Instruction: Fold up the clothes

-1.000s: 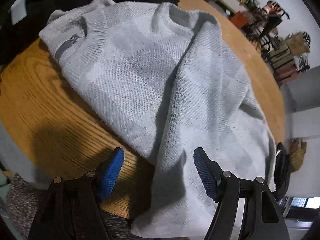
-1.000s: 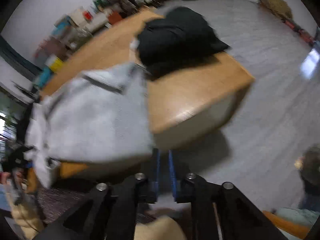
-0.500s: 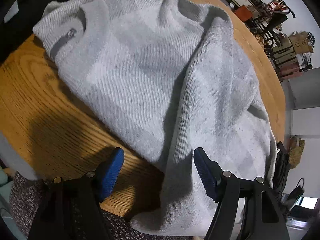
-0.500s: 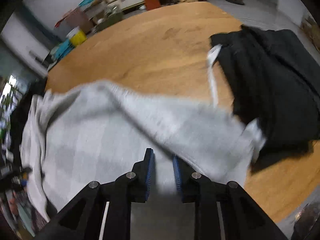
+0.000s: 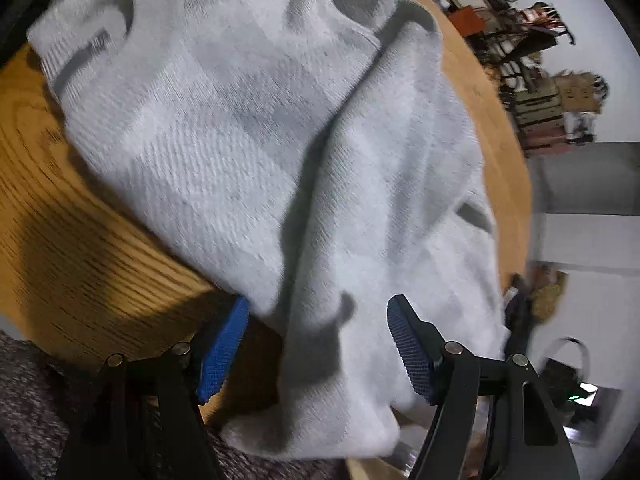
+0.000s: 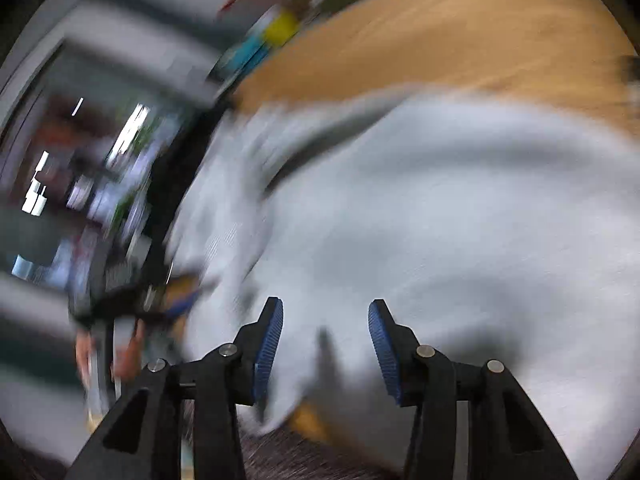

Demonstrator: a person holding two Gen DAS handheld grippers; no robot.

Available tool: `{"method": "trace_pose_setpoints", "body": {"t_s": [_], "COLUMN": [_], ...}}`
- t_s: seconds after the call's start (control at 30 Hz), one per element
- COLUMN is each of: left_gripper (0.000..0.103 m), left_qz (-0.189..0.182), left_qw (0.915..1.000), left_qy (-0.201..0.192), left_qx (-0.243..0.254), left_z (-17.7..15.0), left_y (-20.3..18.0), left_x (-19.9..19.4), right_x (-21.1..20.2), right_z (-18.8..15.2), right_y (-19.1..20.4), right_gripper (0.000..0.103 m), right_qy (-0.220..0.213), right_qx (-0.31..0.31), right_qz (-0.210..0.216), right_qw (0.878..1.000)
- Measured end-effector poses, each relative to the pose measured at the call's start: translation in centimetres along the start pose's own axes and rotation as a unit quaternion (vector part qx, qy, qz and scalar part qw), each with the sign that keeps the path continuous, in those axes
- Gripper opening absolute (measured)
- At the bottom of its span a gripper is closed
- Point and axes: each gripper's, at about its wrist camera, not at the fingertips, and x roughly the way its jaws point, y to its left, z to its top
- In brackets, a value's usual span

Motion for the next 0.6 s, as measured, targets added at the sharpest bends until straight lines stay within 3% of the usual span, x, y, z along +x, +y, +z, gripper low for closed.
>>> {"method": "trace_pose_setpoints", "body": {"t_s": [0.1,0.23,0.3,0.37,0.5,0.6], "left_gripper": [0.073,0.071,0.07,0.07,0.07,0.07], "left_qz": [0.0,0.027,0.032,0.059,0.115,0.167], "left_qw": [0.9999,0.9989,0.9988,0.9973,0.9864,0.9753], "left_qy": [0.003,-0.003,-0.003,-0.016,-0.029,-0.028], "left_qx": [0.014,0.038,0.038,0.042,0.114,0.142], "left_z": [-2.4,-4.6,-5.4,-5.7,-7.6,-6.5], "left_y": [-0.6,-1.5,-1.5,-2.0,-5.2,-7.7], "left_x": [-0.5,-1.4,-2.0,-2.7,-4.1,-3.2], "right_x": [3.9,4.7,4.3,4.2,4.1,4.6], "right_z": [-1.3,-3.2,-3.7,-4.4,-6.3,-6.5], "right_y": [3.6,5.6,6.2,6.9,8.1,8.8], "right_gripper": [0.055,0.067,0.071,0.071,0.071,0.068], "right_qy": [0.053,0.068,0.067,0.066,0.075,0.066], "right_qx": [-0.065,-0.103,-0.122,-0.137,-0.165,-0.179], "right_qz": [-0.022,-0.046,-0.044,-0.038,-0.079,-0.101], "right_qw": [0.996,0.991,0.989,0.988,0.98,0.976]}}
